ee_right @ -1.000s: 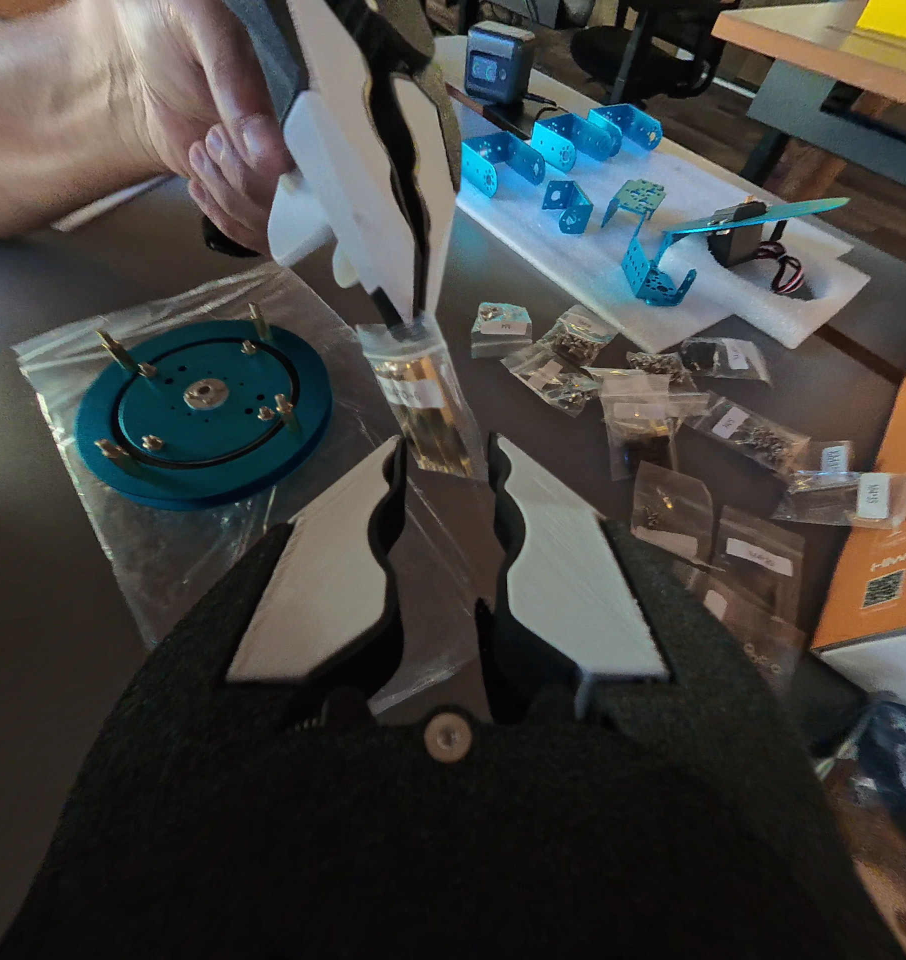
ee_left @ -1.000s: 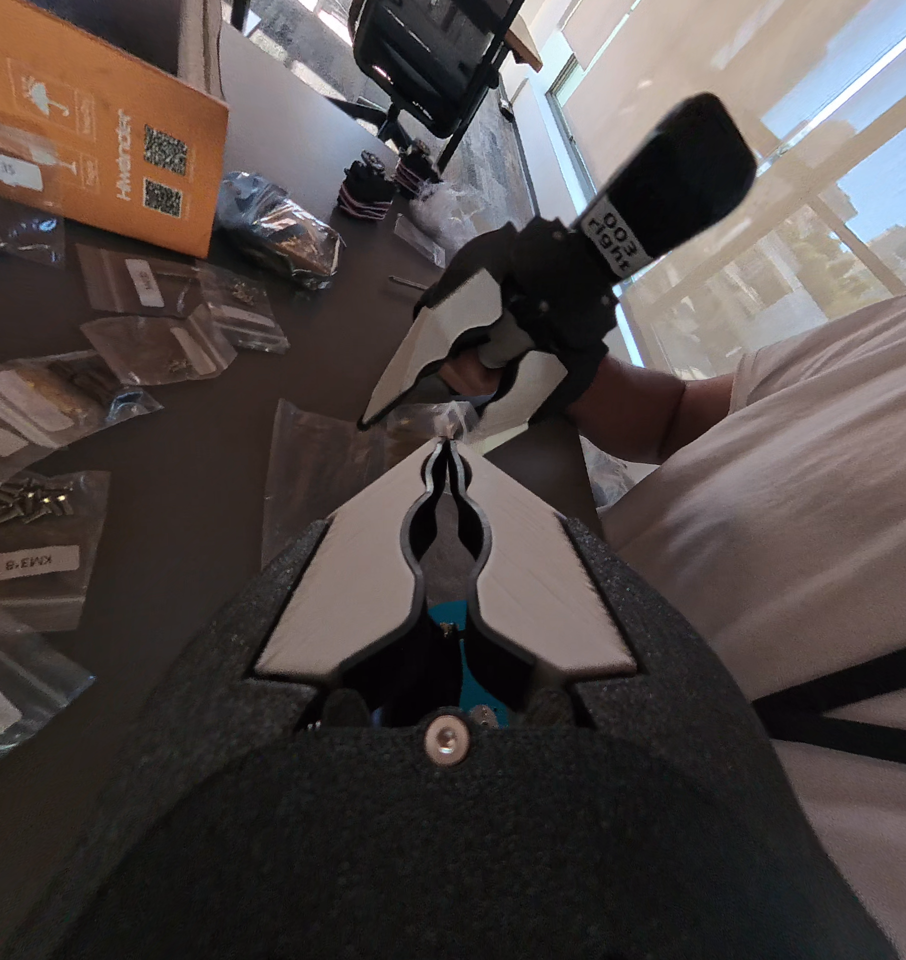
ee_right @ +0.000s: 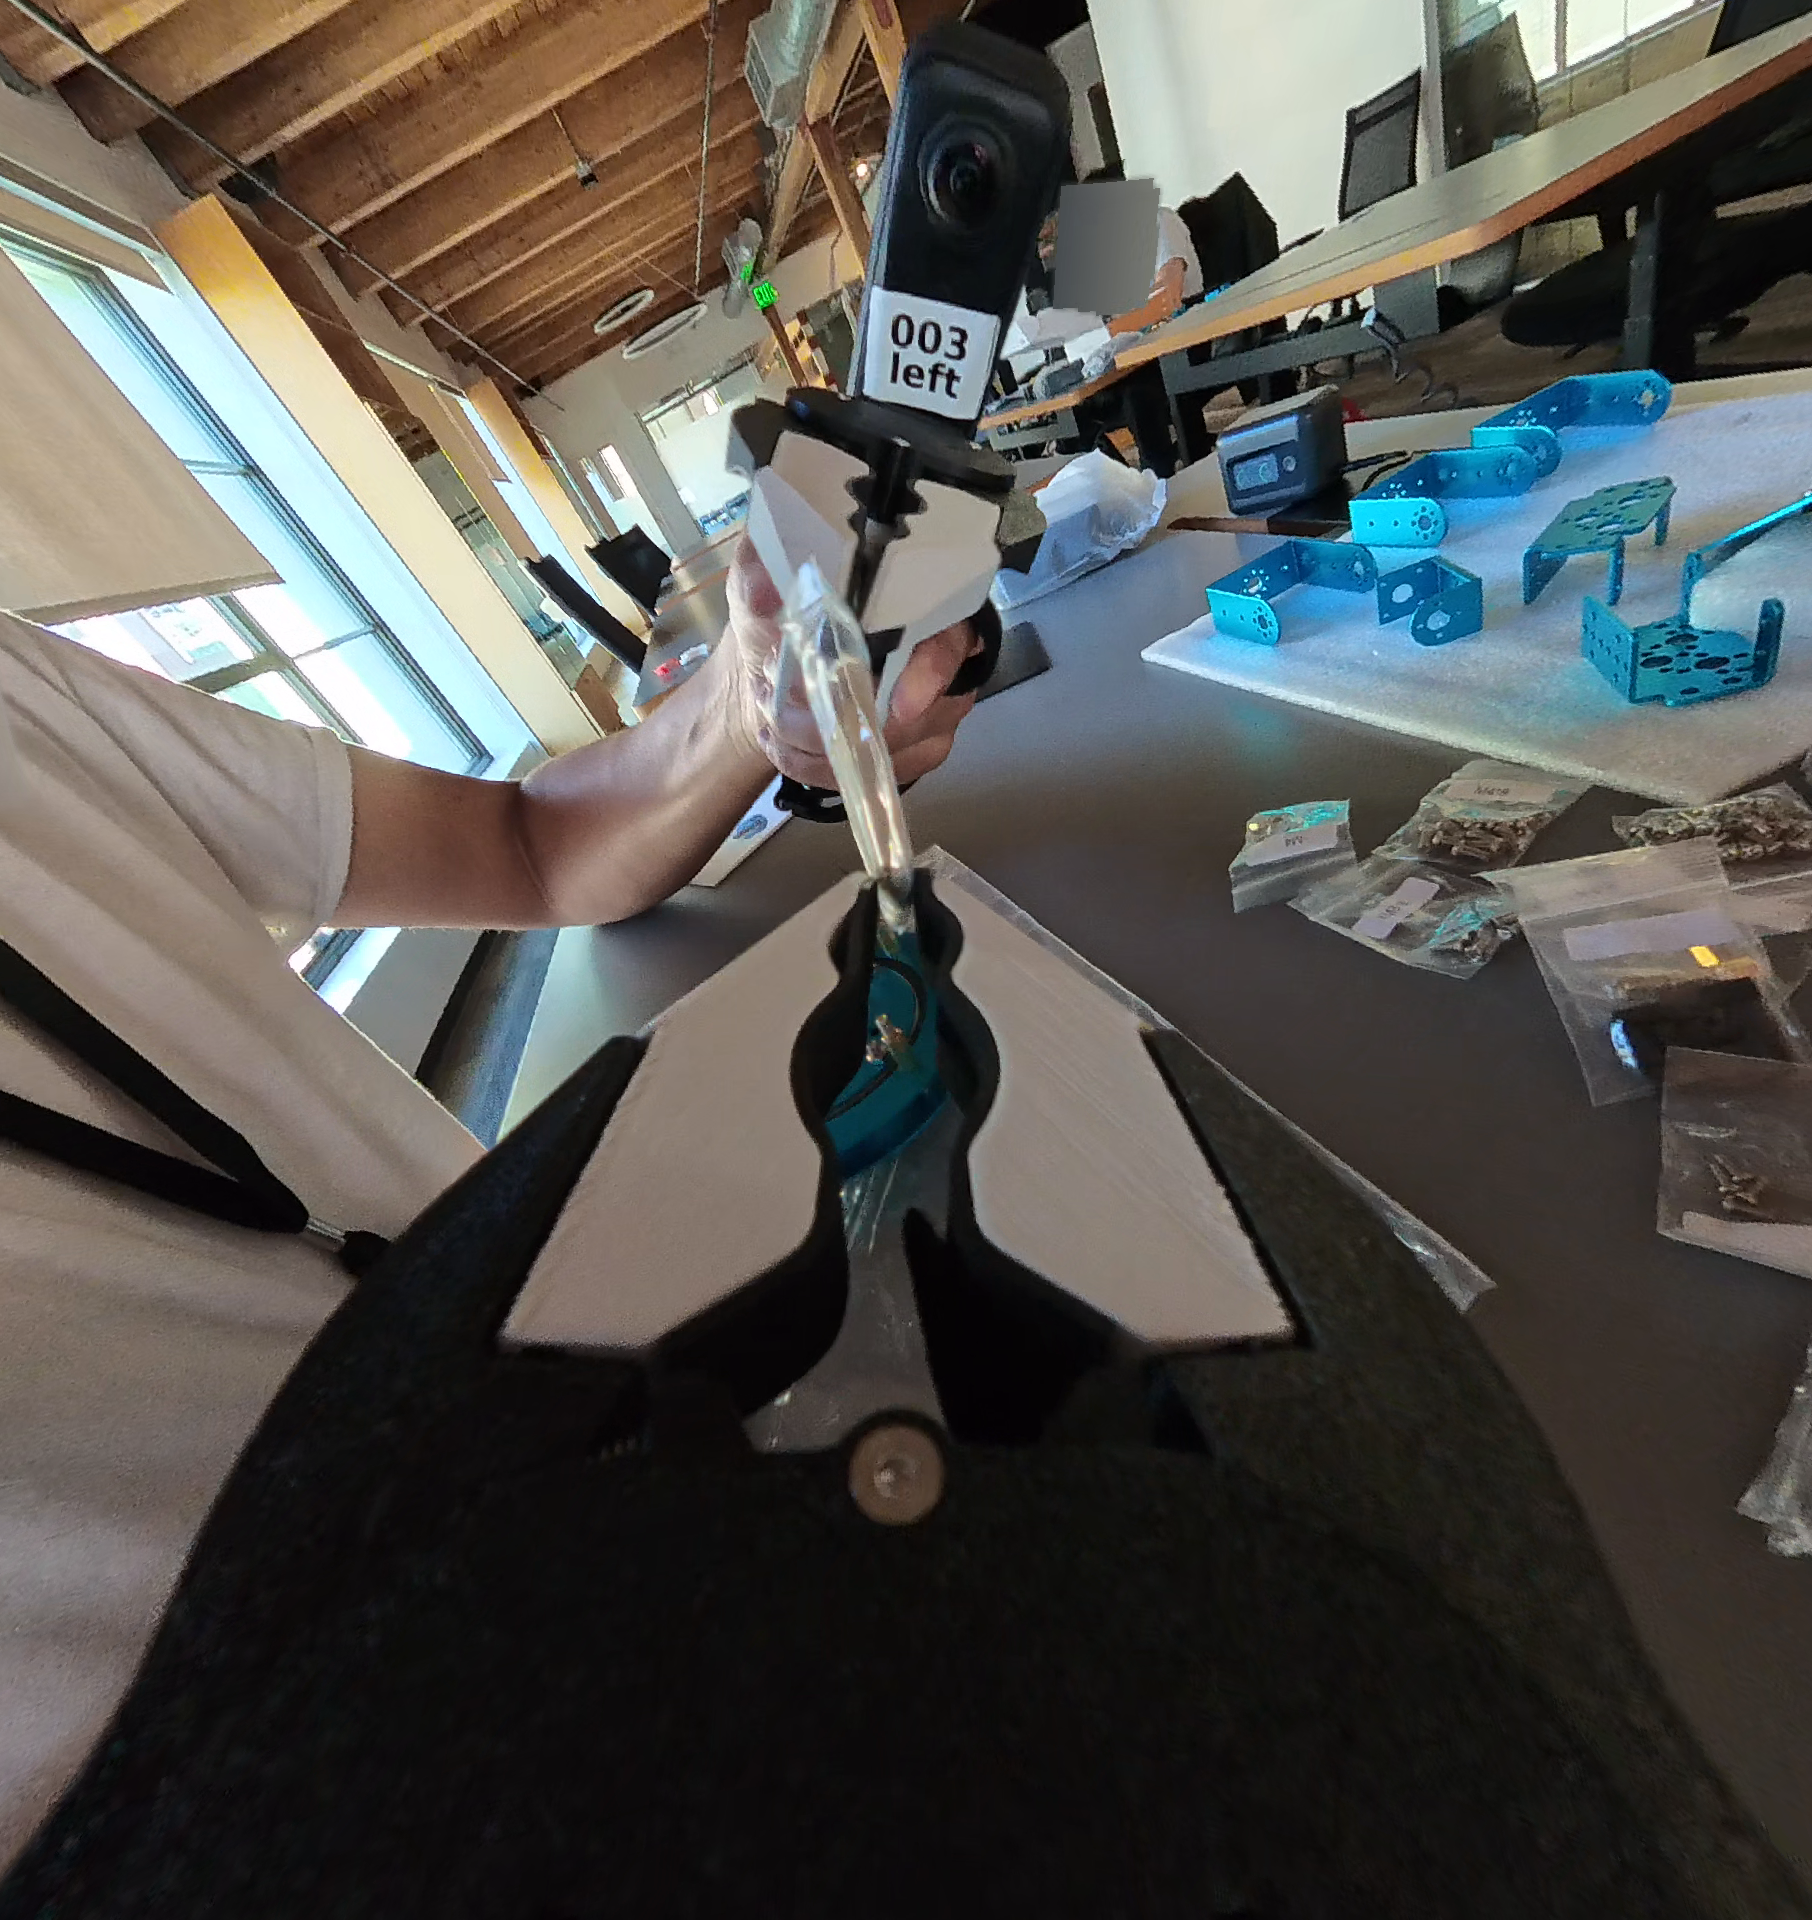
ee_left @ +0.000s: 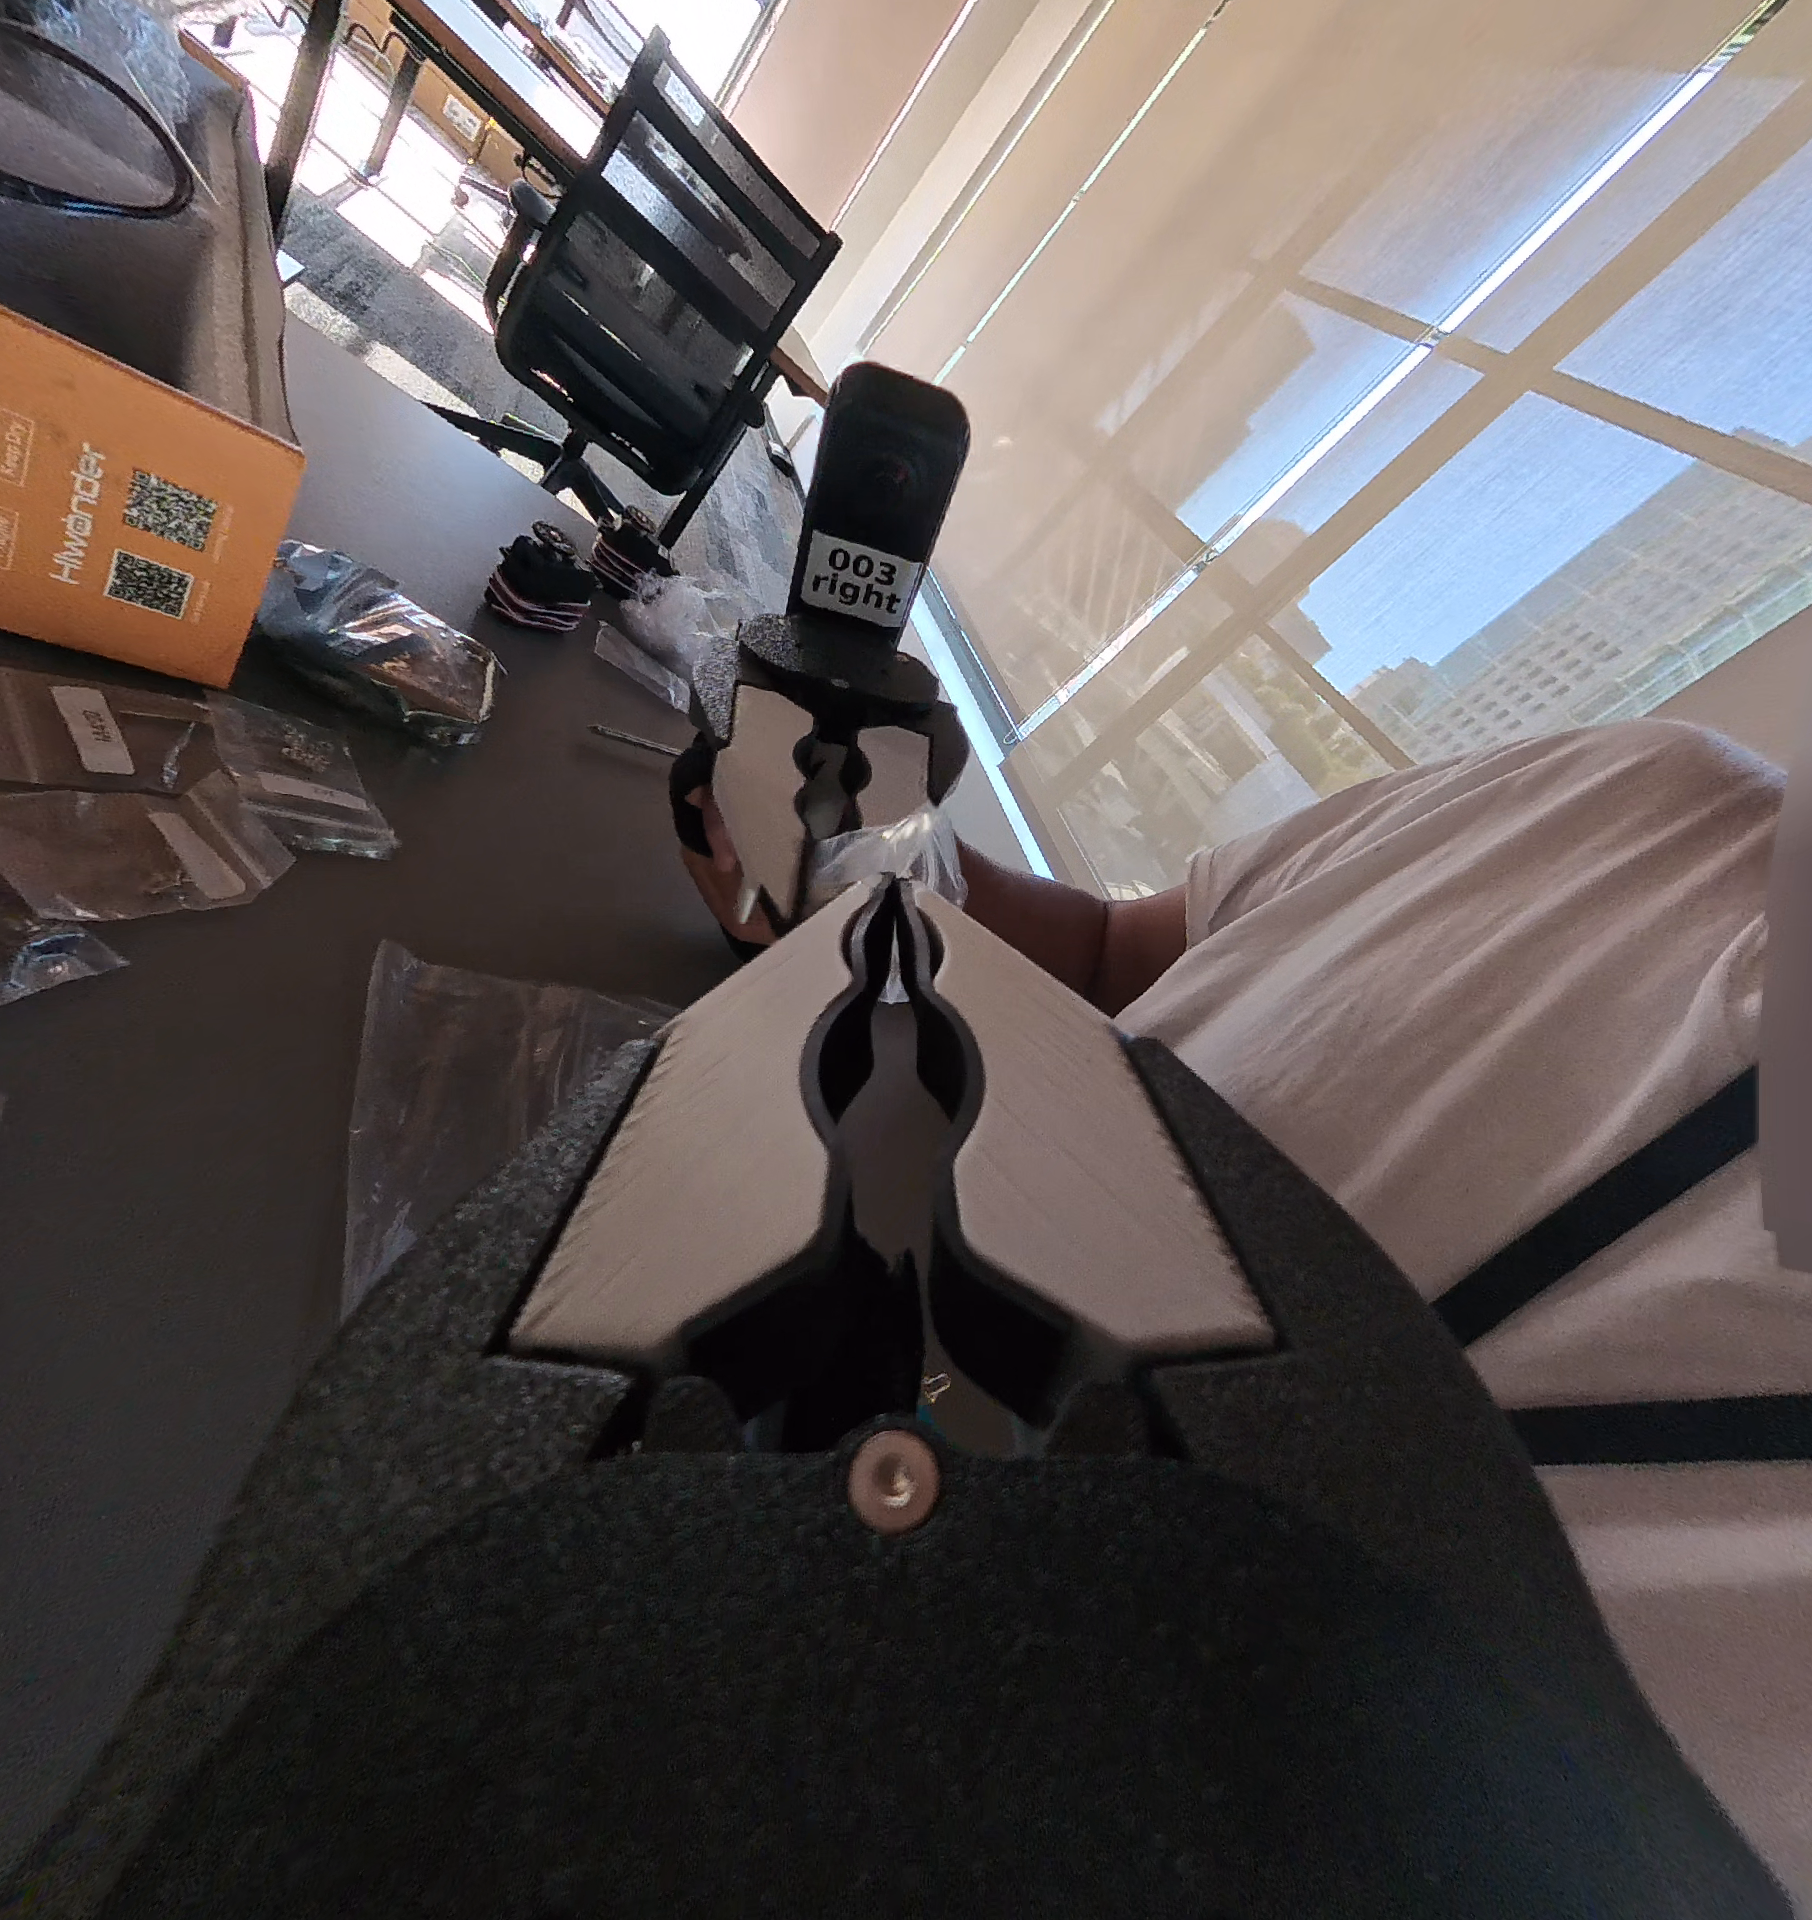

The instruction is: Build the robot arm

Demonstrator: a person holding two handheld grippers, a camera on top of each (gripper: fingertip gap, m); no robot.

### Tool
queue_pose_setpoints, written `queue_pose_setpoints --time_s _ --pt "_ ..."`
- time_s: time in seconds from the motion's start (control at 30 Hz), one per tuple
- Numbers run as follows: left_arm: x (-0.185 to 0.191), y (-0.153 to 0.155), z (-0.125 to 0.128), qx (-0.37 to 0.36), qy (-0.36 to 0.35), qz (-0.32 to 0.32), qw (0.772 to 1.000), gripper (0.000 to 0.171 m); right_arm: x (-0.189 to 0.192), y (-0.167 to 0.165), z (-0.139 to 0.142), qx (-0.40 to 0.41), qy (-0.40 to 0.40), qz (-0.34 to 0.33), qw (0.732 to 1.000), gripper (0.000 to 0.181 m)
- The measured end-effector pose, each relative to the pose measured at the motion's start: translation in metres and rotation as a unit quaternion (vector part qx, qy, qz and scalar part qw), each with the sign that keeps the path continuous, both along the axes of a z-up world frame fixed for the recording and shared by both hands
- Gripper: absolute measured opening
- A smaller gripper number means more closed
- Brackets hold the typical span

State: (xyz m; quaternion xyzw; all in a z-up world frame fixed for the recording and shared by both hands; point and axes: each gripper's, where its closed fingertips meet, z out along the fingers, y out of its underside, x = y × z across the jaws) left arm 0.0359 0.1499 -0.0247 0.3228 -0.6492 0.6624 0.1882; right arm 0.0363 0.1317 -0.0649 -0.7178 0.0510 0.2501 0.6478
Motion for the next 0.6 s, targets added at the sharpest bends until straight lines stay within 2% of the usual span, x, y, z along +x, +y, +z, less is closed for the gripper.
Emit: queue_pose_setpoints --time_s 0.23,0.6 --pt "0.010 0.010 -0.004 -0.018 0.026 0.020 0.999 0.000 -0.003 -0.002 0.018 0.040 0.033 0.009 0.999 0.004" --pt "0.018 0.014 -0.014 -0.029 0.052 0.031 0.998 0.000 0.003 0.000 0.017 0.037 0.075 0.004 0.997 0.004"
